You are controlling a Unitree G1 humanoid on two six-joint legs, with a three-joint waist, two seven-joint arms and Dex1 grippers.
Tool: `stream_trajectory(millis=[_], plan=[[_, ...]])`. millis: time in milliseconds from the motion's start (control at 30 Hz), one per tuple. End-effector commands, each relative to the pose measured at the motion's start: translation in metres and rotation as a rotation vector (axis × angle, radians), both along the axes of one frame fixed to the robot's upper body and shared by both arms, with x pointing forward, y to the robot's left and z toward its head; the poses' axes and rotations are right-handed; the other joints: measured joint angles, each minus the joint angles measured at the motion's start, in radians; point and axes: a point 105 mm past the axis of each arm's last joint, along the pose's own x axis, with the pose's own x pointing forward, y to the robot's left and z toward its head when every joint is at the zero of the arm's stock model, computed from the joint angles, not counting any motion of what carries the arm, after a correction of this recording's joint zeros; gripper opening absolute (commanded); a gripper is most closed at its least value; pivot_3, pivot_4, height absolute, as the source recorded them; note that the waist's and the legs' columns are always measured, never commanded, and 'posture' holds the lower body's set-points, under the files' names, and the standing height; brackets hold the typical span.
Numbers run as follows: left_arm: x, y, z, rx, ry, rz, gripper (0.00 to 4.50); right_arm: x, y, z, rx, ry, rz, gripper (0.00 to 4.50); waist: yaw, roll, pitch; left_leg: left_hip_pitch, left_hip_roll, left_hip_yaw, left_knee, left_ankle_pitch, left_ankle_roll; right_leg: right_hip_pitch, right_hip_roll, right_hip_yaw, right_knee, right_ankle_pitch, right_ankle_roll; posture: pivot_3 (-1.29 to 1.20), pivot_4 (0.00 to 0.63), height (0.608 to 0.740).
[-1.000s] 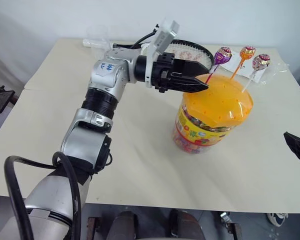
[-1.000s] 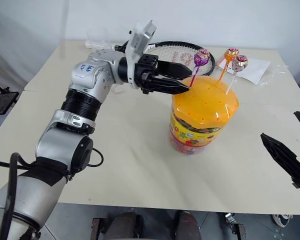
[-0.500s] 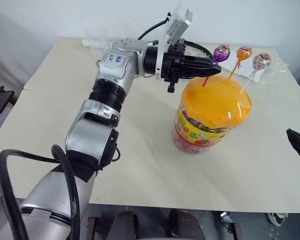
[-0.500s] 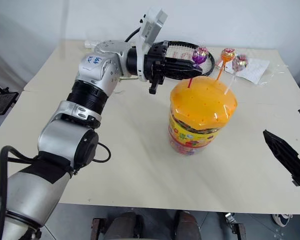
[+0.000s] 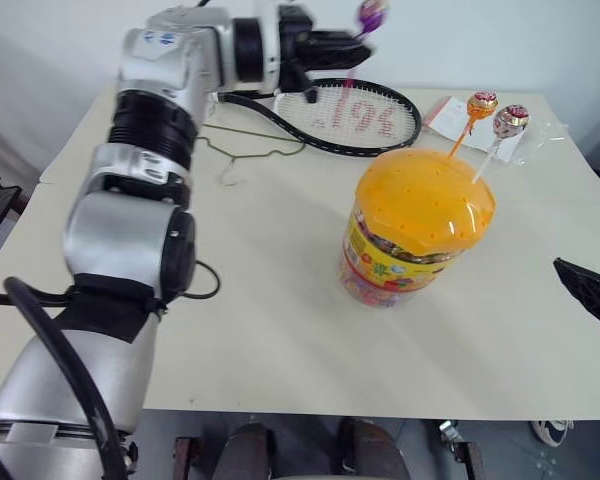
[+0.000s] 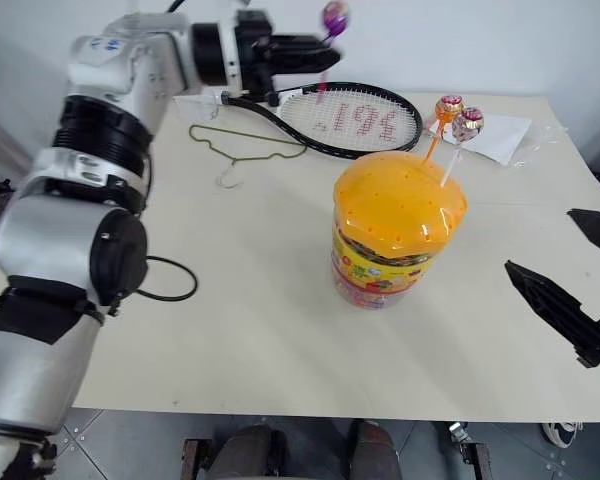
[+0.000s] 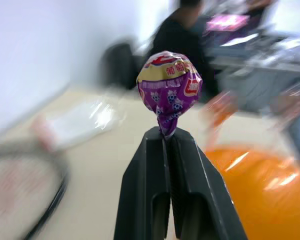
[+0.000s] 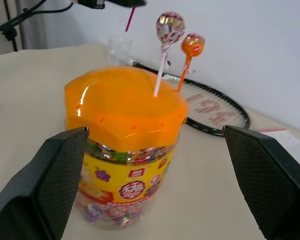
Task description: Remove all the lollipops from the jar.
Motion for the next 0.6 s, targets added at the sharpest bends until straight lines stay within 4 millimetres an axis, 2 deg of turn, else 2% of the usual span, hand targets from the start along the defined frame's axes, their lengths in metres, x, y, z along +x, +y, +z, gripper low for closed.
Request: stream_trajectory(millis=[33, 167, 233, 333, 533, 600], plan=[[0.018, 0.047, -0.036, 0.130, 0.144, 0.253, 0.01, -0.002, 0.013, 0.001, -0.036, 0.016, 0.096, 4.50, -0.004, 0.000, 0.000, 0.000, 0.000, 0.000, 0.000, 0.000, 0.000, 0.000, 0.000, 0.000, 0.000, 0.000, 0.000, 0.00, 0.150, 0.740], [0.022, 0.103, -0.091, 0.246, 0.364, 0.509, 0.01, 0.000, 0.017, -0.005, -0.089, 0.063, 0.163, 4.50, -0.012, -0.003, 0.002, -0.001, 0.000, 0.000, 0.000, 0.000, 0.000, -0.001, 0.000, 0.001, 0.001, 0.000, 0.000, 0.00, 0.150, 0.740], [0.013, 0.120, -0.117, 0.292, 0.459, 0.571, 0.01, 0.007, 0.015, -0.003, -0.086, 0.055, 0.168, 4.50, -0.013, -0.006, 0.004, -0.001, 0.000, 0.000, 0.000, 0.000, 0.000, -0.001, 0.000, 0.001, 0.001, 0.000, 0.000, 0.00, 0.150, 0.740], [-0.005, 0.132, -0.151, 0.365, 0.578, 0.609, 0.01, 0.017, 0.016, -0.001, -0.073, 0.043, 0.180, 4.50, -0.013, -0.008, 0.005, -0.002, 0.000, 0.001, 0.003, 0.000, 0.000, -0.001, 0.000, 0.002, 0.002, 0.000, 0.000, 0.00, 0.150, 0.740], [-0.021, 0.147, -0.179, 0.432, 0.707, 0.696, 0.01, 0.028, 0.020, -0.003, -0.058, 0.036, 0.206, 4.50, -0.005, -0.011, 0.006, -0.003, 0.001, 0.000, 0.008, 0.000, 0.000, -0.001, 0.000, 0.002, 0.005, 0.000, 0.001, 0.00, 0.150, 0.740], [-0.025, 0.150, -0.182, 0.452, 0.721, 0.699, 0.50, 0.030, 0.020, -0.002, -0.057, 0.030, 0.205, 4.50, -0.006, -0.011, 0.006, -0.003, 0.001, 0.000, 0.009, 0.000, 0.000, -0.001, 0.000, 0.003, 0.005, 0.000, 0.001, 0.00, 0.150, 0.740]])
